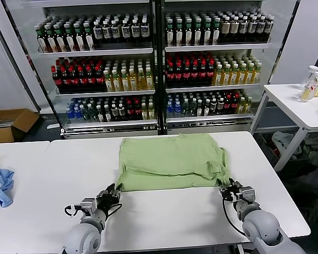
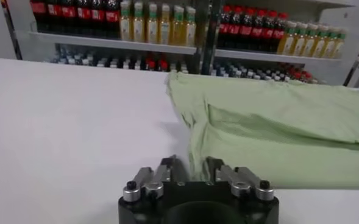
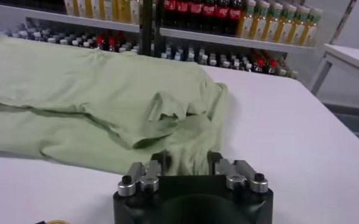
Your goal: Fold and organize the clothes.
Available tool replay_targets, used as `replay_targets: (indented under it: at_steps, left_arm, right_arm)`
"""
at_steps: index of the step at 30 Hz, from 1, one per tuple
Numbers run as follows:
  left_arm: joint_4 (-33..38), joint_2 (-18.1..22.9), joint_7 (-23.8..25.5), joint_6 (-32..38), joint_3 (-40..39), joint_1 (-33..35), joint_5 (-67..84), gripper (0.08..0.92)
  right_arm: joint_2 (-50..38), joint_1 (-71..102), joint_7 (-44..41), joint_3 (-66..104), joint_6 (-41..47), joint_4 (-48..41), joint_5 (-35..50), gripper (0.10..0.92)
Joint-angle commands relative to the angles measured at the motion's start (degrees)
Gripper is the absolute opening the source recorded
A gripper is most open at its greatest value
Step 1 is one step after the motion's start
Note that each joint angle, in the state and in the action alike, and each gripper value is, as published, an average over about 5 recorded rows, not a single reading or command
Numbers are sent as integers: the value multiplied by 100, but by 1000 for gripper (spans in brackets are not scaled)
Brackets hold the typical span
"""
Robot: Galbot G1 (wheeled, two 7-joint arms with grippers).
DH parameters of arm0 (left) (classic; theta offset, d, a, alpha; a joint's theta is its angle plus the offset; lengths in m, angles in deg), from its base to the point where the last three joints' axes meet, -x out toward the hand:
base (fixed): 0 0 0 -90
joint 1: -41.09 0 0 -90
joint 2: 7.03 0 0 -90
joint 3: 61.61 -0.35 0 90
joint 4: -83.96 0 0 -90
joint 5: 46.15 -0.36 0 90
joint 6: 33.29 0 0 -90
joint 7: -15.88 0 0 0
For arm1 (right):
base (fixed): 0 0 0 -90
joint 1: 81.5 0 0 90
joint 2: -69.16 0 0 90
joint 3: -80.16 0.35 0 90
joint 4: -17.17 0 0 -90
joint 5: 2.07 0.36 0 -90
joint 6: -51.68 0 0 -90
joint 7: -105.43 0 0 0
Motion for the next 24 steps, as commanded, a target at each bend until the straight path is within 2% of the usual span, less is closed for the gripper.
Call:
replay_targets:
  at_steps: [1,4,9,17,24]
  left_arm:
    - [107,-23,232,-96,55,62,734,291]
    - [274,-55,270,-118,122,182,861,204]
    - [860,-46,257,-153,273,745,869,94]
    - [2075,-19,169,-303,669,1934,788,84]
    - [2790,-26,53,-439,805,2885,502,84]
  right_arm:
    - [15,84,-15,7,101,101,141,238]
    - [-58,215,-38,96,102,311,184,160]
    - [-241,726,-63,404,130,864,219,127]
    - [-459,2179,-54,1206,226,2024,142,127]
    - [-547,3133,-63,1663,315,2725,-55,127]
